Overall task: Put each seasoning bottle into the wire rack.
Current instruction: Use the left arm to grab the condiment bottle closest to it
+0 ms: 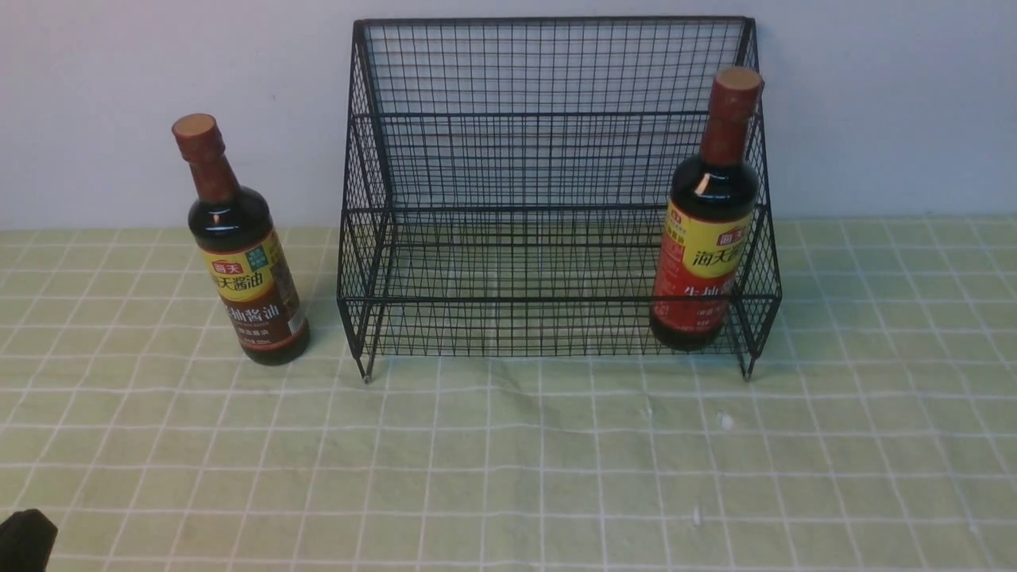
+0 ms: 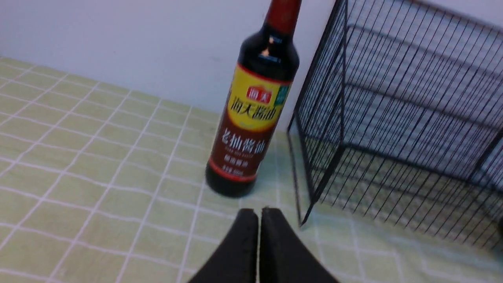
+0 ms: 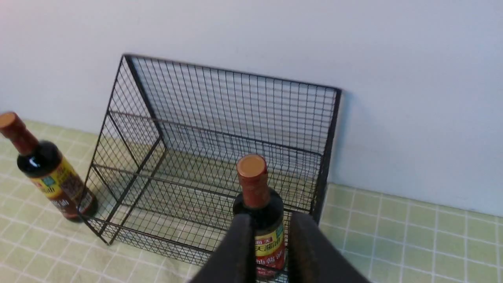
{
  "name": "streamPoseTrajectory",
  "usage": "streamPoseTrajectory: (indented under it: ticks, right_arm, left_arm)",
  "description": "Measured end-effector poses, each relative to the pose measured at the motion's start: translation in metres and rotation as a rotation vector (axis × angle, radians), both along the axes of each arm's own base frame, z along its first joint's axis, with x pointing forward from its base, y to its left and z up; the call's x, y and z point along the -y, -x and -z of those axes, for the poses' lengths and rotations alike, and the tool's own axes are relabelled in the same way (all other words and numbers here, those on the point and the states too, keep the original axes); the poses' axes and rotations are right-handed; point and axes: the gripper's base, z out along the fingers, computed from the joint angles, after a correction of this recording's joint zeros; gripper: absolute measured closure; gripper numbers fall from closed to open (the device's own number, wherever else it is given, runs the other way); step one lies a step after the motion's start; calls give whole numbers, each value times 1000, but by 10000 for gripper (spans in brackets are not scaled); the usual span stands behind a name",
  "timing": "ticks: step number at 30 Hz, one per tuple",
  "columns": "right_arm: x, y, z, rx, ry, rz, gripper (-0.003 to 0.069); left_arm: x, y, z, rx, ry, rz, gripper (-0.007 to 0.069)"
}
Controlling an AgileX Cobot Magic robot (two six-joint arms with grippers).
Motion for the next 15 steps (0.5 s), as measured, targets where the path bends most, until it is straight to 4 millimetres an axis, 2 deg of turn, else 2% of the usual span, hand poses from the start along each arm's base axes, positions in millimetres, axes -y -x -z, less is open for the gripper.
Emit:
streamPoseTrajectory:
  ticks: [1, 2, 3, 4, 5, 7, 8, 10, 12, 14, 15]
  right_arm:
    - [1, 3, 2, -1, -1, 5, 605]
    - [12, 36, 5, 69, -20, 42, 641]
    - [19, 57, 6, 135, -45, 63, 655]
    - [25, 73, 16, 194, -63, 89, 662]
    - [28, 84, 16, 224, -72, 93, 664]
    - [40, 121, 45, 386, -114, 127, 669]
    - [43, 132, 61, 449, -119, 135, 670]
    - [48, 147, 95, 565, -121, 143, 669]
    - [49, 154, 120, 641, -130, 136, 671]
    - [48, 159, 153, 723, -167, 118, 671]
    - [48, 158, 156, 720, -168, 117, 671]
  left_arm:
    - [0, 0, -1, 14, 14, -4, 631]
    - [-2, 0, -6, 66, 65, -23, 631]
    - [-3, 0, -9, 98, 85, -36, 631]
    - [-5, 0, -13, 139, 119, -54, 631]
    - [-6, 0, -14, 156, 127, -61, 631]
    - [-10, 2, -22, 244, 156, -102, 631]
    - [-12, 3, -24, 274, 158, -116, 631]
    - [-12, 3, -26, 285, 158, -120, 631]
    - [-11, 3, -28, 269, 150, -108, 631]
    - [-7, 1, -45, 228, 96, -75, 631]
    - [-7, 0, -43, 205, 87, -68, 631]
